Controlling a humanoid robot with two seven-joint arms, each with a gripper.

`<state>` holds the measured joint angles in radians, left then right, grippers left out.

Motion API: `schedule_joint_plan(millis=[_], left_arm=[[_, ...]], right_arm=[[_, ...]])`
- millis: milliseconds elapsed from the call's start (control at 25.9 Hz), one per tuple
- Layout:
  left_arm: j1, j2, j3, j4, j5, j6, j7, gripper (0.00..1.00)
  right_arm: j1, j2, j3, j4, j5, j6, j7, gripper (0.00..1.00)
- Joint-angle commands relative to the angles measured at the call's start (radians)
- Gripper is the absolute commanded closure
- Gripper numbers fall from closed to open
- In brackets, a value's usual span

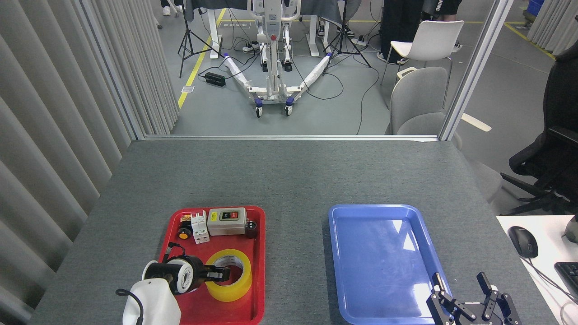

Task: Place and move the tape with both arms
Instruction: 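Grasp the yellow tape roll with the left gripper and lift it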

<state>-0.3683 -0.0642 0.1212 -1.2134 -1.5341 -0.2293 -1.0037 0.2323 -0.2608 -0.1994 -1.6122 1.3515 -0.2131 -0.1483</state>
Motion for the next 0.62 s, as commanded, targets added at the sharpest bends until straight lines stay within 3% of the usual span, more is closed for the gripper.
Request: schedule_joint_plan(millis=[0,271,387,580], left_arm=[[0.005,0.009,-0.006,0.005,-0.05,0.002,0.008,0.47],[0.012,0.023,-0.005,-0.008,-0.063,-0.047,0.008,0.95],[0.026,0.026,0.006,-0.034,-0.003,-0.059,0.008,1.0],[0.071,0.018,0.112,-0.147,0.308,-0.055,0.004,1.0]], right_arm=[[-0.001,0.002,-0.002,0.0,0.0,0.0,0.0,0.0],[-0.001,0.002,-0.02,0.002,-0.002,0.0,0.004,0.0],[0.001,0.0,-0.021,0.0,-0.002,0.001,0.006,0.0],[0.004,0.012,-0.054,0.0,-0.003,0.012,0.006,0.0]])
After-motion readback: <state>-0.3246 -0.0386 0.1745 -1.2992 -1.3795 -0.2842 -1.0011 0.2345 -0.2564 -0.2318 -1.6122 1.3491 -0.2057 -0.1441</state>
